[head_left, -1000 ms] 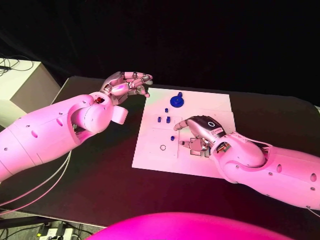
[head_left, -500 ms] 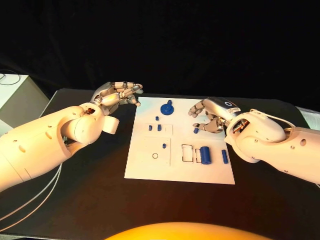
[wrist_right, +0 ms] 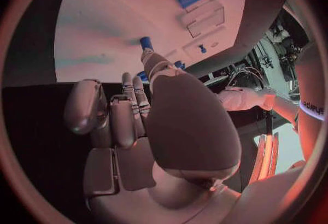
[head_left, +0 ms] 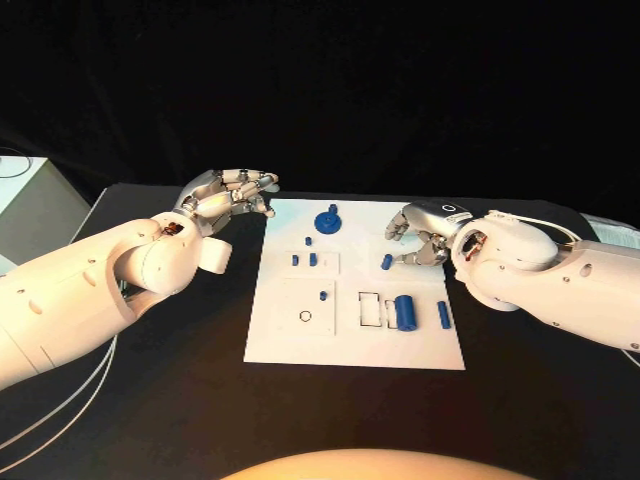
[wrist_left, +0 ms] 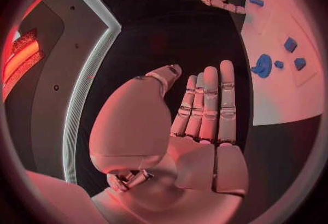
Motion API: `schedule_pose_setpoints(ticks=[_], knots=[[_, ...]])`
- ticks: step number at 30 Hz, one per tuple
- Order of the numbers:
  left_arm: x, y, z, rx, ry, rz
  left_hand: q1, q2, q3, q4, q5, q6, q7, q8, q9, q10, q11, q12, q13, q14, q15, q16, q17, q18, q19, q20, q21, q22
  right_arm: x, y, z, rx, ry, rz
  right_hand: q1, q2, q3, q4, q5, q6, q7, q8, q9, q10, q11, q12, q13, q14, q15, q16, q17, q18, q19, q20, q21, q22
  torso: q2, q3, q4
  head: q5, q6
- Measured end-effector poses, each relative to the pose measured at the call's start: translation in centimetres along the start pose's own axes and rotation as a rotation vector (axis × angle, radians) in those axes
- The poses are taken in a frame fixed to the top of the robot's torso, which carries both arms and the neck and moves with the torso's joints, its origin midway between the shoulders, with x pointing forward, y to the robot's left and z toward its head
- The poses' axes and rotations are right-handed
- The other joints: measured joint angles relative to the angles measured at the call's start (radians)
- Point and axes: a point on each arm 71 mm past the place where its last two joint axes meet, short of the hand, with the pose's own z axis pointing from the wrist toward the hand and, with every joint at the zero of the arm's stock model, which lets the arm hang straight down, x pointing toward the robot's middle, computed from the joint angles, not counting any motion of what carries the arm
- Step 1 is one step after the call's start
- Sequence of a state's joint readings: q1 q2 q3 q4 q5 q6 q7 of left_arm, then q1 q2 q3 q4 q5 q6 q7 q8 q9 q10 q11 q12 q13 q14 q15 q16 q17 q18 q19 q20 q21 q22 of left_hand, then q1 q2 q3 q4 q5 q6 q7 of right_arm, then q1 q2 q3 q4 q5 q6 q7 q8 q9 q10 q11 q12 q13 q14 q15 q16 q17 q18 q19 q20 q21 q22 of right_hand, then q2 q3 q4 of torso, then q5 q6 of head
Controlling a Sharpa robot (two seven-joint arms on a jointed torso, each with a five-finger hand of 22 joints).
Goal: Assemble the parts on the task board
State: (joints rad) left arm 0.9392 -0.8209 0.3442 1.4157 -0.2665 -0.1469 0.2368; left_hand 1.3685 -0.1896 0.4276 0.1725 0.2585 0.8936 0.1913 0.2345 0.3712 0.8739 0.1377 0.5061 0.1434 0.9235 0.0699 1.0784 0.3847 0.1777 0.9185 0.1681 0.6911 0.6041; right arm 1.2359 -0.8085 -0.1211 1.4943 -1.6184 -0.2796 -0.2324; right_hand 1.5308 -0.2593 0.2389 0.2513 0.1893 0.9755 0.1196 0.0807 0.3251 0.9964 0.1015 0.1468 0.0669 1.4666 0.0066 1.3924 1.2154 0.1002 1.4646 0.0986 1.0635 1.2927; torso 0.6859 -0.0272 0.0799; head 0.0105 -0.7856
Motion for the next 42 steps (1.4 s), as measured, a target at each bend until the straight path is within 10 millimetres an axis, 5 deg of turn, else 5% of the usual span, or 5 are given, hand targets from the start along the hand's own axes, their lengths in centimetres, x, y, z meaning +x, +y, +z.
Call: schedule_pose_setpoints(ticks=[14, 32, 40, 42], knots=[[0.0, 0.0, 0.0, -0.006, -0.001, 0.002, 0.004, 0.004, -0.003, 0.003, 0.000, 0.000, 0.000, 0.000, 0.000, 0.000, 0.000, 0.004, -0.001, 0.000, 0.000, 0.000, 0.000, 0.000, 0.000, 0.000, 0.000, -0.001, 0.8, 0.8, 0.0, -0.015, 0.073, -0.042, 0.022, 0.012, -0.001, 0.019, 0.039, 0.020, -0.002, 0.000, 0.004, 0.049, -0.013, 0.020, 0.004, 0.000, 0.000, 0.000, -0.014, 0.000, 0.000, 0.000, 0.020, 0.015, 0.001, 0.0001, -0.0017, 0.000, -0.008], [-0.1, 0.1, 0.0, -0.013, -0.002, 0.005, 0.004, 0.004, -0.003, 0.003, 0.000, 0.000, 0.000, 0.000, 0.001, 0.000, 0.000, 0.004, -0.001, 0.000, 0.000, 0.000, 0.000, 0.000, 0.000, 0.000, 0.000, -0.001, 1.8, 1.9, 0.4, -0.035, 0.075, -0.034, 0.026, 0.016, 0.110, 0.034, 0.045, 0.045, 0.010, 0.008, 0.008, 0.116, -0.024, 0.013, 0.002, 0.000, -0.007, 0.000, -0.006, 0.000, 0.003, -0.004, 0.050, 0.015, 0.001, -0.0004, -0.0004, 0.006, -0.013], [-0.1, 0.1, 0.0, -0.015, -0.002, 0.005, 0.004, 0.004, -0.003, 0.003, 0.000, 0.000, 0.000, 0.000, 0.001, 0.000, 0.000, 0.004, -0.001, 0.000, 0.000, 0.000, 0.000, 0.000, 0.000, 0.000, 0.000, -0.001, 1.8, 1.9, 0.5, -0.031, 0.067, -0.033, 0.019, 0.023, 0.188, 0.022, 0.045, 0.095, 0.010, 0.039, 0.026, 0.184, -0.030, 0.005, 0.004, 0.000, -0.014, 0.004, 0.001, -0.016, 0.003, -0.011, 0.084, 0.015, 0.001, -0.0004, -0.0019, 0.008, -0.017], [-0.1, 0.1, -0.1, -0.015, -0.002, 0.006, 0.004, 0.004, -0.003, 0.003, 0.000, 0.000, 0.000, 0.000, 0.000, 0.000, 0.000, 0.004, -0.001, 0.000, 0.000, 0.000, 0.000, 0.000, 0.000, 0.000, 0.000, -0.001, 1.8, 1.9, 0.5, -0.030, 0.065, -0.034, 0.014, 0.028, 0.211, 0.016, 0.017, 0.110, 0.006, 0.050, 0.033, 0.202, -0.033, 0.002, 0.006, 0.000, -0.022, 0.008, 0.002, -0.016, 0.002, -0.017, 0.095, 0.015, 0.001, -0.0003, -0.0023, 0.009, -0.018]])
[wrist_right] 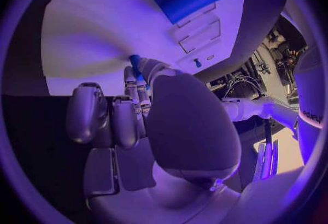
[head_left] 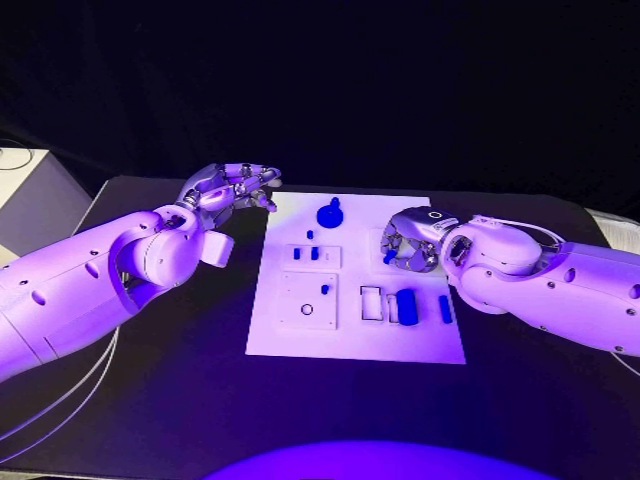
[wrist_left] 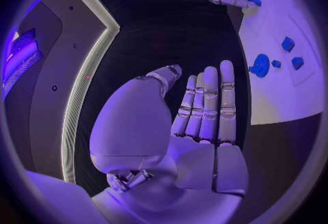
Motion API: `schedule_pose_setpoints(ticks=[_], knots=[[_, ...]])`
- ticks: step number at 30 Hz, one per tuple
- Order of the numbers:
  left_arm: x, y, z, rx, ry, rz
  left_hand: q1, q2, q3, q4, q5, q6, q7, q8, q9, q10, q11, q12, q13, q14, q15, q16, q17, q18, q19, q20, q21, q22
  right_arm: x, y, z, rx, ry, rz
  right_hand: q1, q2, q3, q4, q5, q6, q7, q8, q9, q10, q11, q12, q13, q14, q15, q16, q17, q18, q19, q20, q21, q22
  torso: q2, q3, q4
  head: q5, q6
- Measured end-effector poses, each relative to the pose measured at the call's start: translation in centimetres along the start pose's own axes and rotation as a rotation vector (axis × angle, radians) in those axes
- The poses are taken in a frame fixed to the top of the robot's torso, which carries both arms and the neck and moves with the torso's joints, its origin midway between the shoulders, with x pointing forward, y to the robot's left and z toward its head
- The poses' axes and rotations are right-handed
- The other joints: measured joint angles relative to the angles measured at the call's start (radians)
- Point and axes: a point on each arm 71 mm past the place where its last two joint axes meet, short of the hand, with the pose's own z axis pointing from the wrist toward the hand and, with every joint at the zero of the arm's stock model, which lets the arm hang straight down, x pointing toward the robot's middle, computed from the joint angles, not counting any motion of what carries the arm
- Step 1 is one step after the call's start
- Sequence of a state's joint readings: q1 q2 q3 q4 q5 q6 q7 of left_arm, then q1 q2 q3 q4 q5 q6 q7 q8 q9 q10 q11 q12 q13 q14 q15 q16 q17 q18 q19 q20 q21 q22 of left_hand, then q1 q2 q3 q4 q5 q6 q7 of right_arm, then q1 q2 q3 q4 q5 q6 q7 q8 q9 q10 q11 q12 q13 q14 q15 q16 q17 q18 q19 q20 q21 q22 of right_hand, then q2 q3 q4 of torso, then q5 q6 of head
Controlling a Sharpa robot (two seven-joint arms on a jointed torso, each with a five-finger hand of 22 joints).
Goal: Assemble the parts on the task board
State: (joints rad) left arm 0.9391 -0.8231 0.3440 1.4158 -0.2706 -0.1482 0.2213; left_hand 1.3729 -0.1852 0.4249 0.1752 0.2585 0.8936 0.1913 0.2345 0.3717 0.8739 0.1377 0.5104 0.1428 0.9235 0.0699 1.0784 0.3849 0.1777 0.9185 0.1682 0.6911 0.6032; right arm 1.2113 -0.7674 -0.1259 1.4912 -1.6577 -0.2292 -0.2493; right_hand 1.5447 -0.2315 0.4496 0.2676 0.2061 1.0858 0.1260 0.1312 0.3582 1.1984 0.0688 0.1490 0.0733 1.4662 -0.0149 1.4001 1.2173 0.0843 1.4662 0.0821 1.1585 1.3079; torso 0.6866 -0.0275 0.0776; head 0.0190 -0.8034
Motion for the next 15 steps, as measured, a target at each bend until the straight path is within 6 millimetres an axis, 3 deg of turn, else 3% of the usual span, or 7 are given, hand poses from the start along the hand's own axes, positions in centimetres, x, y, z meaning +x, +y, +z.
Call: schedule_pose_setpoints(ticks=[4, 11, 15], knots=[[-0.01, 0.00, -0.01, -0.001, 0.000, 0.000, 0.000, 0.000, 0.000, 0.000, 0.000, 0.000, 0.000, 0.000, 0.000, 0.000, 0.000, 0.000, 0.000, 0.000, 0.000, 0.000, 0.000, 0.000, 0.000, 0.000, 0.000, 0.000, 0.04, 0.04, -0.01, 0.001, -0.008, -0.002, -0.008, 0.008, 0.052, -0.024, -0.052, 0.016, -0.005, 0.013, 0.012, 0.018, 0.006, -0.008, 0.007, 0.001, -0.004, 0.000, 0.002, 0.000, -0.002, -0.005, 0.007, 0.000, 0.000, 0.0002, -0.0001, 0.000, -0.001], [-0.02, 0.01, -0.01, -0.002, 0.000, 0.001, 0.008, 0.000, -0.003, 0.003, 0.000, 0.000, 0.000, 0.003, 0.000, 0.000, 0.000, 0.000, -0.001, 0.000, 0.000, 0.000, 0.000, 0.000, 0.005, 0.000, -0.004, -0.002, 0.01, 0.27, -0.16, -0.003, -0.046, 0.004, -0.021, 0.021, 0.112, -0.068, -0.059, 0.034, -0.013, 0.046, 0.020, 0.036, 0.024, -0.016, 0.013, -0.001, -0.016, 0.000, 0.003, 0.000, -0.002, -0.013, 0.027, 0.000, -0.001, 0.0002, 0.0000, 0.000, -0.001], [-0.03, 0.03, -0.01, -0.003, -0.001, 0.001, 0.008, 0.000, -0.004, 0.004, 0.000, 0.000, 0.000, 0.004, 0.000, 0.000, 0.000, 0.000, -0.001, 0.000, 0.000, 0.000, -0.001, 0.000, 0.007, 0.000, -0.004, -0.002, -0.08, 0.26, -0.39, -0.001, -0.071, 0.013, -0.027, 0.028, 0.134, -0.089, -0.061, 0.034, -0.013, 0.054, 0.020, 0.038, 0.025, -0.016, 0.013, -0.001, -0.016, 0.000, 0.003, 0.000, 0.002, -0.016, 0.027, 0.000, -0.001, 0.0003, -0.0001, -0.001, -0.001]])
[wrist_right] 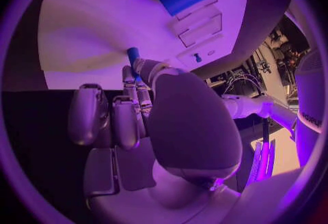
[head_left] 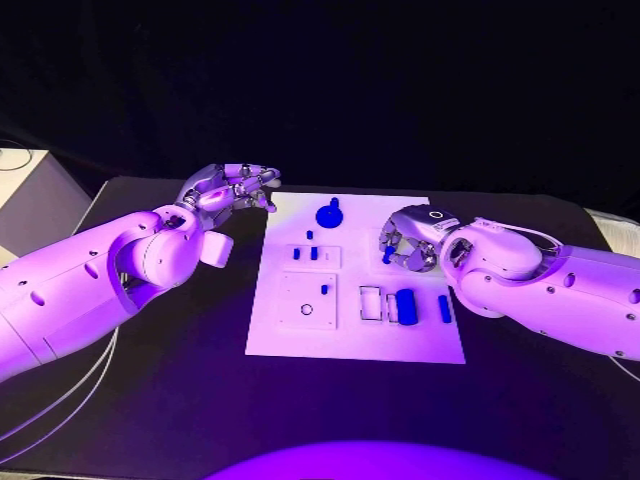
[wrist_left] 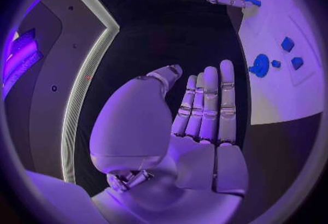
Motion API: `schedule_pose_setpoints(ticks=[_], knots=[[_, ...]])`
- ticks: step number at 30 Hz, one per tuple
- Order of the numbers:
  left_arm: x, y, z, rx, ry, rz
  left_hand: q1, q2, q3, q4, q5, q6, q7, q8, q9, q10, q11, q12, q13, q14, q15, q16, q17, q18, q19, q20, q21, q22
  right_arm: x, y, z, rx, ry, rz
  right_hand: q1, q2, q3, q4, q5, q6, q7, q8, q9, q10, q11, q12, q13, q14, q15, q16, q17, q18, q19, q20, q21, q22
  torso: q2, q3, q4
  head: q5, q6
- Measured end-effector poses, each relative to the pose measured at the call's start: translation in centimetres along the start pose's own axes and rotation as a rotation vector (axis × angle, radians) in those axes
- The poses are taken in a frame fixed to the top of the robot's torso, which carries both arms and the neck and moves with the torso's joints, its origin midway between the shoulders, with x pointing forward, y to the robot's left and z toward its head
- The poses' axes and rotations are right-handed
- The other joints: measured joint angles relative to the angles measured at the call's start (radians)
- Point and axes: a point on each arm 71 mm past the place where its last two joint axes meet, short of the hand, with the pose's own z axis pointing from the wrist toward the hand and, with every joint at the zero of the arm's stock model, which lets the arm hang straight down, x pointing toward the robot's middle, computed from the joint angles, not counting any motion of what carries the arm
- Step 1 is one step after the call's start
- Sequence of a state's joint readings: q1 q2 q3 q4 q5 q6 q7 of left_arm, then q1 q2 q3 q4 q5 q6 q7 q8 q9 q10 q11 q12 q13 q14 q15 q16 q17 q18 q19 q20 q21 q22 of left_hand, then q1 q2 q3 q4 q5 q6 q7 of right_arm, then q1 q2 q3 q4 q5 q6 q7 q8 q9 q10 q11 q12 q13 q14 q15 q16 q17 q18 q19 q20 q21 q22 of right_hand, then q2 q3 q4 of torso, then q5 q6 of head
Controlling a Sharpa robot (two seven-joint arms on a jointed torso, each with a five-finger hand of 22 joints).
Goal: Assemble the parts on the task board
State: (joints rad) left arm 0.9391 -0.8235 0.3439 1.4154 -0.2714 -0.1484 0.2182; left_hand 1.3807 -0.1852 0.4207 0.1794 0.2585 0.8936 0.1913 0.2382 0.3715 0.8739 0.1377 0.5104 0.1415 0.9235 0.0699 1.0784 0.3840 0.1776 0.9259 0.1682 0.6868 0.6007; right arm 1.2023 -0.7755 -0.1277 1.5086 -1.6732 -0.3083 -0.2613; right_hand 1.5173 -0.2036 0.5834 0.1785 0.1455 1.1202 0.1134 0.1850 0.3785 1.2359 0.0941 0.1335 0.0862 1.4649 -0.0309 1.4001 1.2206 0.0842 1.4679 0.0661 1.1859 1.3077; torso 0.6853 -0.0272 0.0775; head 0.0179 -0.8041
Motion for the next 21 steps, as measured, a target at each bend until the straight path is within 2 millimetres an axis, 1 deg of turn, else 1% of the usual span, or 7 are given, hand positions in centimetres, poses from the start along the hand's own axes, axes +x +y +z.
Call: schedule_pose_setpoints(ticks=[5, 10, 12, 17, 21], knots=[[-0.1, 0.0, 0.0, -0.001, -0.001, 0.001, 0.000, 0.000, 0.000, 0.000, 0.000, 0.000, 0.000, 0.000, 0.000, 0.000, 0.000, 0.000, 0.000, 0.000, 0.000, 0.000, 0.000, 0.000, 0.000, 0.000, 0.000, 0.000, -0.3, -0.2, -0.5, 0.007, -0.028, 0.017, -0.003, 0.003, 0.014, -0.009, 0.002, 0.000, 0.000, 0.009, 0.000, 0.003, 0.003, 0.000, 0.000, 0.000, 0.000, 0.004, 0.002, 0.000, 0.000, 0.000, 0.006, 0.000, 0.000, 0.0001, -0.0013, 0.000, 0.002], [-0.2, 0.1, 0.0, -0.003, -0.005, 0.003, 0.000, 0.000, 0.000, 0.000, 0.000, 0.000, 0.000, 0.000, 0.000, 0.000, 0.000, 0.000, 0.000, 0.000, 0.000, 0.000, 0.000, 0.000, 0.000, 0.000, 0.000, 0.000, -1.2, -0.4, -1.1, 0.019, -0.058, 0.053, -0.003, 0.002, 0.021, -0.016, 0.002, -0.001, 0.000, 0.014, 0.000, 0.003, 0.003, 0.000, 0.000, 0.000, 0.000, 0.004, 0.003, 0.000, 0.000, 0.000, 0.006, 0.000, -0.001, 0.0004, -0.0020, 0.001, 0.004], [-0.3, 0.1, 0.0, -0.004, -0.007, 0.004, 0.000, 0.000, 0.000, 0.000, 0.000, 0.000, 0.000, 0.000, 0.000, 0.000, 0.000, 0.000, 0.000, 0.000, 0.000, 0.000, 0.000, 0.000, 0.000, 0.000, 0.000, 0.000, -1.7, -0.3, -1.4, 0.018, -0.069, 0.068, -0.007, -0.002, 0.025, -0.020, 0.002, -0.001, -0.001, 0.014, 0.000, 0.003, 0.003, 0.000, 0.000, 0.000, 0.000, 0.004, 0.003, 0.000, 0.000, 0.000, 0.006, 0.000, -0.002, 0.0003, -0.0020, 0.001, 0.005], [-0.4, 0.1, 0.0, -0.006, -0.009, 0.004, 0.000, 0.000, 0.000, 0.000, 0.000, 0.000, 0.000, 0.000, 0.000, 0.000, 0.000, 0.000, 0.000, 0.000, 0.000, 0.000, 0.000, 0.000, 0.000, 0.000, 0.000, 0.000, -2.7, 0.6, -2.0, 0.000, -0.087, 0.105, -0.015, 0.001, 0.028, -0.023, 0.002, -0.001, -0.001, 0.014, 0.000, 0.003, 0.003, -0.001, 0.000, 0.000, 0.000, 0.004, 0.003, 0.000, 0.000, 0.000, 0.006, 0.000, -0.002, 0.0000, -0.0014, 0.000, 0.009], [-0.4, 0.1, 0.0, -0.006, -0.009, 0.004, 0.000, 0.000, 0.000, 0.000, 0.000, 0.000, 0.000, 0.000, 0.000, 0.000, 0.000, 0.000, 0.000, 0.000, 0.000, 0.000, 0.000, 0.000, 0.000, 0.000, 0.000, 0.000, -2.9, 2.2, -2.1, -0.036, -0.090, 0.135, -0.015, 0.001, 0.029, -0.024, 0.002, -0.001, -0.001, 0.014, 0.001, 0.003, 0.003, -0.001, 0.000, 0.000, 0.000, 0.004, 0.003, 0.000, 0.000, 0.000, 0.006, 0.000, -0.001, 0.0003, -0.0014, 0.003, 0.011]])
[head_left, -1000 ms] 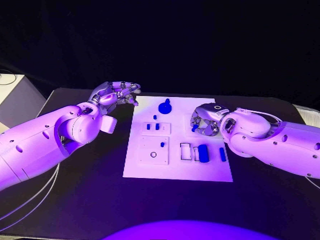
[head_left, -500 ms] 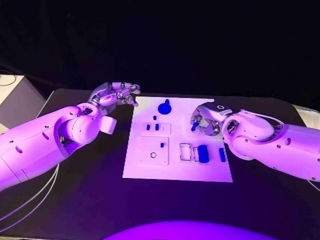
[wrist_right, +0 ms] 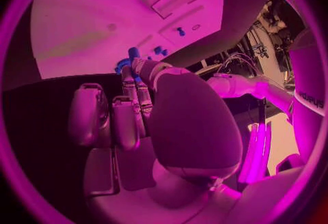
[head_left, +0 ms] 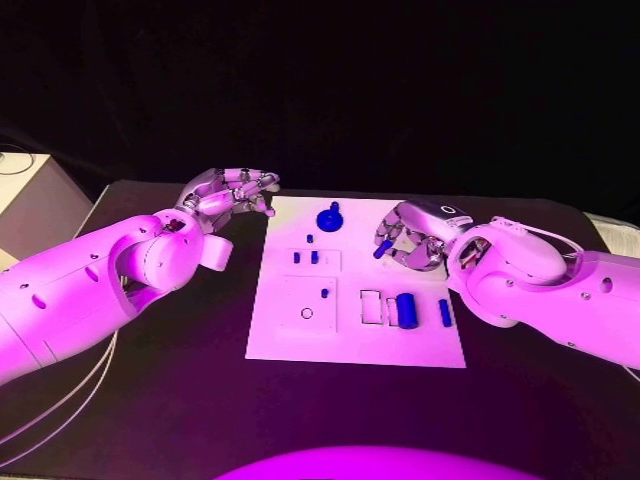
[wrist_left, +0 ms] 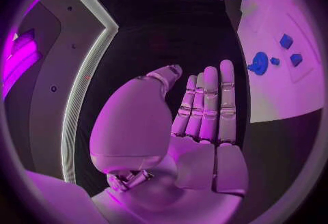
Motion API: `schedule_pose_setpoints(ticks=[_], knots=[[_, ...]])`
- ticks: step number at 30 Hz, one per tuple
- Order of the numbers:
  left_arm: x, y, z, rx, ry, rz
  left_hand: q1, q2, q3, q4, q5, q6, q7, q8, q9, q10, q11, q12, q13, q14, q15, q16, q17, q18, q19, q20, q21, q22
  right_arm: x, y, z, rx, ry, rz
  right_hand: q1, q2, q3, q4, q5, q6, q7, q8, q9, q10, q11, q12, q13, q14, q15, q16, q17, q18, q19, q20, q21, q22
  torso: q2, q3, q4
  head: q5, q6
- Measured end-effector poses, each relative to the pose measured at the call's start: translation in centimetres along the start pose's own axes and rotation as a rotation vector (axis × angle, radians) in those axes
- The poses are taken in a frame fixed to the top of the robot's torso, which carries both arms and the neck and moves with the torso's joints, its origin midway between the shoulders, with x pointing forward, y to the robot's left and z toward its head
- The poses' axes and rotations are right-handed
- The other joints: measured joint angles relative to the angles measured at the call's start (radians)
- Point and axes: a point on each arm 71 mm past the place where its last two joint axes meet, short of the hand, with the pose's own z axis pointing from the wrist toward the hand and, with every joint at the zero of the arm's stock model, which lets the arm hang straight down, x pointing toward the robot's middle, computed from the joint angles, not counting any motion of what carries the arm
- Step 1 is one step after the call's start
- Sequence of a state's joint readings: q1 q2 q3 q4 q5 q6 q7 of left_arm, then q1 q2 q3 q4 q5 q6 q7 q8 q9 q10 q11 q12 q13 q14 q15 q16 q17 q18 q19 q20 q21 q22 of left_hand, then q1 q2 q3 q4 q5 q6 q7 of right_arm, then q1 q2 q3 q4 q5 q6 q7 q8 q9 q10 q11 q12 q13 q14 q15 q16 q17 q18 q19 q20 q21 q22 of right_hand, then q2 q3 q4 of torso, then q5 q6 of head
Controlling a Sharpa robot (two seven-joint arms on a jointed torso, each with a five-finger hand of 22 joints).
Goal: Assemble the parts on the task board
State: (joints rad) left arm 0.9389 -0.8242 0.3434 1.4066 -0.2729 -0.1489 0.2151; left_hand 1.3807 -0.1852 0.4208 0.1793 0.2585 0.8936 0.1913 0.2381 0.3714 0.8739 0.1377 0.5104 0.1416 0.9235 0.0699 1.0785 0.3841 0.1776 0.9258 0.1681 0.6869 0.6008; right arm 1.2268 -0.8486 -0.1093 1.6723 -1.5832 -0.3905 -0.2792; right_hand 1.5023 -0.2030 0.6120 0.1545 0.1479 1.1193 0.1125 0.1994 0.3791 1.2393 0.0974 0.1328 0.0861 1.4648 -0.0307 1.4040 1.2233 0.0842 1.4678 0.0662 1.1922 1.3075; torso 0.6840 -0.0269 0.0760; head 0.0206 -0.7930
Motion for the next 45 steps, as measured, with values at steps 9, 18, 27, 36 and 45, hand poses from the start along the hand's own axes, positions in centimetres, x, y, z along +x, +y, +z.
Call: schedule_pose_setpoints(ticks=[9, 18, 27, 36, 45], knots=[[0.2, 0.1, 0.1, -0.001, 0.003, -0.003, 0.000, 0.000, 0.000, 0.000, 0.000, 0.000, 0.000, 0.000, 0.000, 0.000, 0.000, 0.000, 0.000, 0.000, 0.000, 0.000, 0.000, 0.000, 0.000, 0.000, 0.000, 0.000, 2.1, 5.3, 0.3, -0.126, 0.019, 0.057, -0.016, -0.002, 0.011, -0.011, -0.001, -0.004, -0.003, 0.006, 0.001, 0.004, 0.004, -0.005, 0.001, 0.000, 0.000, 0.000, 0.002, 0.000, 0.000, 0.000, 0.000, 0.000, 0.001, -0.0003, 0.0009, 0.009, -0.001], [0.3, 0.2, 0.1, -0.002, 0.005, -0.004, 0.000, 0.000, 0.000, 0.000, 0.000, 0.000, 0.000, 0.000, 0.000, 0.000, 0.000, 0.000, 0.000, 0.000, 0.000, 0.000, 0.000, 0.000, 0.000, 0.000, 0.000, -0.001, 4.6, 8.7, 0.5, -0.213, 0.046, 0.071, -0.022, -0.004, 0.012, -0.013, 0.003, -0.007, -0.004, 0.006, 0.006, 0.004, 0.004, -0.009, 0.036, 0.000, 0.000, 0.000, 0.001, 0.000, 0.000, 0.000, 0.000, 0.001, 0.001, -0.0016, 0.0025, 0.021, -0.007], [0.3, 0.2, 0.1, -0.002, 0.006, -0.004, 0.000, 0.000, 0.000, 0.000, 0.000, 0.000, 0.000, 0.000, 0.001, 0.000, 0.000, 0.000, 0.000, 0.000, 0.000, 0.000, 0.000, 0.000, 0.000, 0.000, 0.000, -0.001, 6.1, 10.2, 0.9, -0.250, 0.064, 0.068, -0.025, -0.007, 0.016, -0.017, 0.003, -0.007, -0.003, 0.006, 0.006, 0.004, 0.004, -0.011, 0.036, 0.000, 0.000, 0.000, 0.000, 0.000, 0.000, 0.000, 0.000, 0.001, 0.003, -0.0015, 0.0041, 0.032, -0.017], [0.3, 0.2, 0.1, -0.002, 0.006, -0.003, 0.000, 0.000, -0.003, 0.003, 0.000, 0.000, 0.000, 0.000, 0.001, 0.000, 0.000, 0.000, -0.001, 0.000, 0.000, -0.004, 0.000, 0.000, 0.000, 0.000, -0.004, -0.003, 7.3, 10.2, 1.2, -0.251, 0.089, 0.048, -0.027, -0.009, 0.019, -0.020, 0.008, -0.008, -0.002, 0.005, 0.021, 0.004, 0.004, -0.013, 0.036, 0.000, 0.000, 0.000, -0.002, 0.000, 0.000, 0.000, 0.000, 0.000, 0.003, -0.0018, 0.0041, 0.040, -0.027], [0.3, 0.1, 0.0, -0.003, 0.006, -0.003, 0.000, 0.000, -0.003, 0.003, 0.000, 0.000, 0.000, 0.000, 0.000, 0.000, 0.000, 0.000, -0.002, 0.000, 0.000, -0.004, -0.001, 0.000, 0.000, 0.000, -0.004, -0.003, 7.8, 10.3, 1.1, -0.253, 0.103, 0.032, -0.027, -0.009, 0.020, -0.024, 0.009, -0.008, -0.001, 0.007, 0.030, 0.004, 0.004, -0.017, 0.036, 0.000, 0.000, 0.000, -0.001, 0.000, 0.000, 0.000, 0.000, 0.000, 0.003, -0.0016, 0.0034, 0.045, -0.034]])
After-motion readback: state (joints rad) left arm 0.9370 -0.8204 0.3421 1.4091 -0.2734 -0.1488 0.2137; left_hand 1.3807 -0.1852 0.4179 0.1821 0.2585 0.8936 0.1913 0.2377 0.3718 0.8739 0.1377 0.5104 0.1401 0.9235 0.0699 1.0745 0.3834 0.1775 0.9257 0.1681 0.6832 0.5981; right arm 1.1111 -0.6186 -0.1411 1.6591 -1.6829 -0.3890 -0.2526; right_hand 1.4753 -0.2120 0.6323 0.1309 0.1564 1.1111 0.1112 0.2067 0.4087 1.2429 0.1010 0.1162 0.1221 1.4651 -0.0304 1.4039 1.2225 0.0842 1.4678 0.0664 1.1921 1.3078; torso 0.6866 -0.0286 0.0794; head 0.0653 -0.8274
